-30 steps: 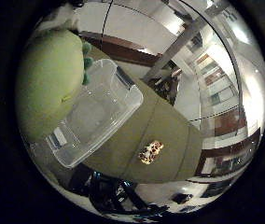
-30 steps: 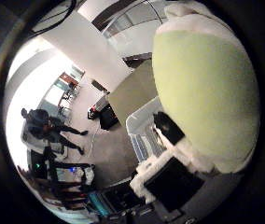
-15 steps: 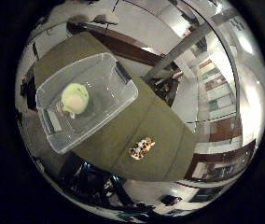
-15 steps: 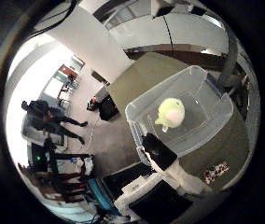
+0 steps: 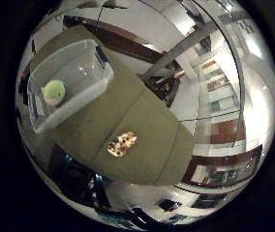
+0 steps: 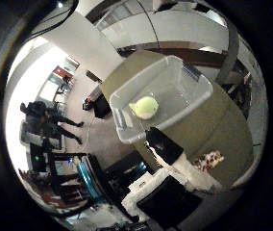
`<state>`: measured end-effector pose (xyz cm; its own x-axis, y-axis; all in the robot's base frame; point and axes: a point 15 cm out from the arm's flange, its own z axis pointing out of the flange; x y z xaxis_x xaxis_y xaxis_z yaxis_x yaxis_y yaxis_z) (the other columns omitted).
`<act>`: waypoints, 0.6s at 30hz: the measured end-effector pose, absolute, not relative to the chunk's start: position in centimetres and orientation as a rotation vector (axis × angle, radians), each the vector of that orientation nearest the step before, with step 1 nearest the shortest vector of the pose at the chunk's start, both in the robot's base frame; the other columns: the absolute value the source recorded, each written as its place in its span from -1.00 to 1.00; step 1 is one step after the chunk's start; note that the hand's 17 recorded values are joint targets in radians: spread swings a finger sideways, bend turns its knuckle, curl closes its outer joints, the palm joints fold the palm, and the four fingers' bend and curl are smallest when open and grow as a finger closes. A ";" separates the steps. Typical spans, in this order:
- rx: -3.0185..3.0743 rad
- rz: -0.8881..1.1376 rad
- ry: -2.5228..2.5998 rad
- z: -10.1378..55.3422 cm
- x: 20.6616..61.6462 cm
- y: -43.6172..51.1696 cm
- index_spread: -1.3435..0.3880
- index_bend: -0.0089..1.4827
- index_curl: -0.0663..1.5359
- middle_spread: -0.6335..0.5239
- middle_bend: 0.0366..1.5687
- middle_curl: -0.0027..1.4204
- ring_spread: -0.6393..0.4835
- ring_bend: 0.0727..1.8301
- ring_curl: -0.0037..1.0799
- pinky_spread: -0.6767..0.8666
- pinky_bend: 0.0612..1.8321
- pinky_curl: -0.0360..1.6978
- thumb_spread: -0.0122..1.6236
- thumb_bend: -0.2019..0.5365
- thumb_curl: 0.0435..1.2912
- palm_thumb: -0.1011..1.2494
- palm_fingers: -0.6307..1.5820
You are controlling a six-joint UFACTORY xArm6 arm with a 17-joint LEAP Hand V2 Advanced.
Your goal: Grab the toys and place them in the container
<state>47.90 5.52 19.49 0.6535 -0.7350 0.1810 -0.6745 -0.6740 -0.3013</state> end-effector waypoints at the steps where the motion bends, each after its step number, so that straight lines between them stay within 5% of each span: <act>1: -2.674 -0.439 1.165 19.3 48.0 3.4 0.03 -0.76 -0.51 0.00 -0.76 -0.53 0.35 -0.62 -0.59 0.43 -0.31 -0.84 0.36 -0.51 -0.52 0.04 -0.26; 18: -2.803 -0.525 1.248 7.3 47.6 -16.0 0.04 -0.76 -0.54 -0.02 -0.79 -0.53 0.34 -0.71 -0.58 0.39 -0.41 -0.91 0.33 -0.51 -0.52 0.08 -0.26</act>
